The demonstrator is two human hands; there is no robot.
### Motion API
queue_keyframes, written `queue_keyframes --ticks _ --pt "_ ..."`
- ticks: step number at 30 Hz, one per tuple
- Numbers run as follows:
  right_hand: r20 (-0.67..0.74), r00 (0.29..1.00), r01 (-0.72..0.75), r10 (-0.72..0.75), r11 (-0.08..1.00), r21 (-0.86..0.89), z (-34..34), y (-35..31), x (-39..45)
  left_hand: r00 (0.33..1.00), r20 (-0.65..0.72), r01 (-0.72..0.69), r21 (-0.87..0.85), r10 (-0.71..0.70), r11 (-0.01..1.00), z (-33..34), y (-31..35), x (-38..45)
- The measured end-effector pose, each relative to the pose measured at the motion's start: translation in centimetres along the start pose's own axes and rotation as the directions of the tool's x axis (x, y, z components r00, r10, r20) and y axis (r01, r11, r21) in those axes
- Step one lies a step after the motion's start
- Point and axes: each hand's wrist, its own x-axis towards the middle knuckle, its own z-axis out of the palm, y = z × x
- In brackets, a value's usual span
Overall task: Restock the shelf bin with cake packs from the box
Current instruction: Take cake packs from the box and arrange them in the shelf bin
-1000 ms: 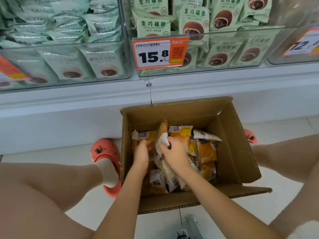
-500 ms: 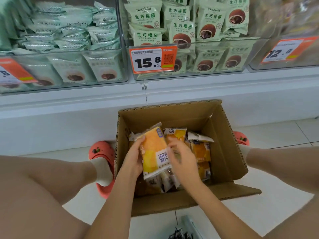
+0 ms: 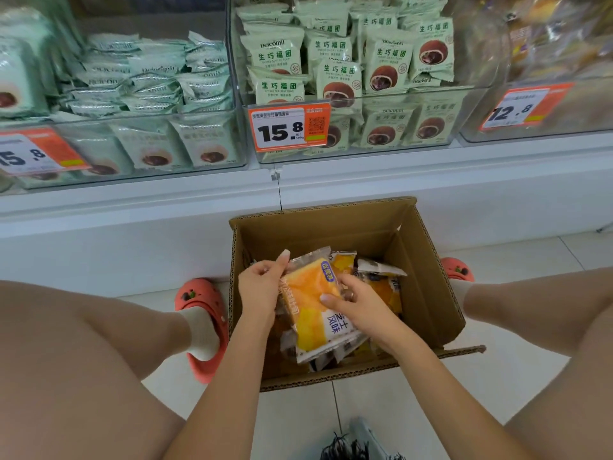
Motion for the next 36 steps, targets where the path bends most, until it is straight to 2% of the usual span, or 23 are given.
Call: queue_keyframes --ticks 4,6,9,11,13,15,17,19,20,23,24,25,26,27,28,30,32,34,36 --pt "0.066 0.997 0.037 -0.031 0.995 -0.096 -1.9 -2.8 0.0 0.999 -0.027 0.019 -0.073 -0.021 0.997 0.2 1.2 -0.4" --pt "0.109 0.992 0.078 -0.06 0.983 -0.168 -3.5 -5.3 -0.3 1.0 -0.014 -0.021 -0.096 0.02 0.995 0.4 2.4 -0.7" --pt "0.131 0.978 0.196 -0.164 0.937 -0.289 -7.0 -10.8 -1.3 0.981 0.002 -0.192 -0.053 0.192 0.98 0.7 6.4 -1.6" --pt "0.102 0.964 0.266 -0.245 0.877 -0.401 -9.9 -15.7 -2.6 0.923 -0.004 -0.386 -0.017 0.386 0.922 0.9 10.5 -2.6" --pt "0.072 0.935 0.334 -0.348 0.794 -0.508 -12.9 -21.5 -4.4 0.787 -0.006 -0.61 0.137 0.617 0.78 1.3 15.7 -3.9" --pt "0.044 0.883 0.393 -0.468 0.685 -0.613 -15.5 -27.3 -6.3 0.593 0.033 -0.777 0.283 0.804 0.562 2.1 21.4 -5.2" --pt "0.025 0.812 0.44 -0.584 0.582 -0.684 -17.7 -32.8 -7.9 0.34 0.032 -0.87 0.39 0.94 0.302 3.4 27.3 -6.4" --pt "-0.018 0.703 0.468 -0.711 0.482 -0.741 -19.4 -38.2 -9.1 0.06 0.012 -0.866 0.498 0.998 0.046 5.1 33.3 -7.2" --pt "-0.032 0.634 0.494 -0.772 0.437 -0.752 -20.1 -40.6 -9.5 -0.034 0.037 -0.855 0.516 0.999 -0.048 6.0 36.0 -7.3" --pt "-0.063 0.431 0.504 -0.9 0.298 -0.81 -22.8 -47.3 -9.1 -0.206 0.189 -0.767 0.578 0.96 -0.279 9.4 42.4 -5.4" --pt "-0.061 0.389 0.469 -0.919 0.255 -0.846 -23.6 -49.2 -8.5 -0.222 0.232 -0.722 0.614 0.947 -0.319 10.4 43.7 -4.3" --pt "-0.057 0.377 0.424 -0.925 0.227 -0.877 -24.5 -50.9 -7.6 -0.208 0.267 -0.677 0.655 0.941 -0.335 11.2 44.5 -3.1" --pt "-0.042 0.396 0.375 -0.917 0.203 -0.905 -25.3 -52.3 -6.5 -0.174 0.291 -0.618 0.711 0.941 -0.335 11.9 44.8 -2.1" --pt "-0.026 0.449 0.318 -0.893 0.187 -0.93 -26.1 -53.3 -5.0 -0.144 0.298 -0.546 0.771 0.944 -0.327 12.3 44.7 -1.3" --pt "-0.009 0.53 0.255 -0.848 0.169 -0.952 -26.6 -54.0 -3.6 -0.155 0.272 -0.485 0.816 0.95 -0.313 12.6 44.5 -0.9" --pt "0.031 0.704 0.174 -0.71 0.13 -0.976 -27.2 -54.2 -0.5 -0.234 0.205 -0.446 0.846 0.95 -0.292 12.9 44.4 -0.4" --pt "0.056 0.808 0.164 -0.586 0.133 -0.977 -27.3 -53.4 2.3 -0.299 0.186 -0.432 0.848 0.936 -0.307 13.0 44.5 0.0" --pt "0.063 0.822 0.182 -0.567 0.156 -0.971 -27.2 -52.4 4.5 -0.326 0.193 -0.434 0.839 0.925 -0.328 13.0 44.4 0.3" --pt "0.075 0.797 0.225 -0.6 0.18 -0.958 -27.0 -51.6 6.3 -0.344 0.184 -0.428 0.842 0.921 -0.328 13.1 44.3 0.7"
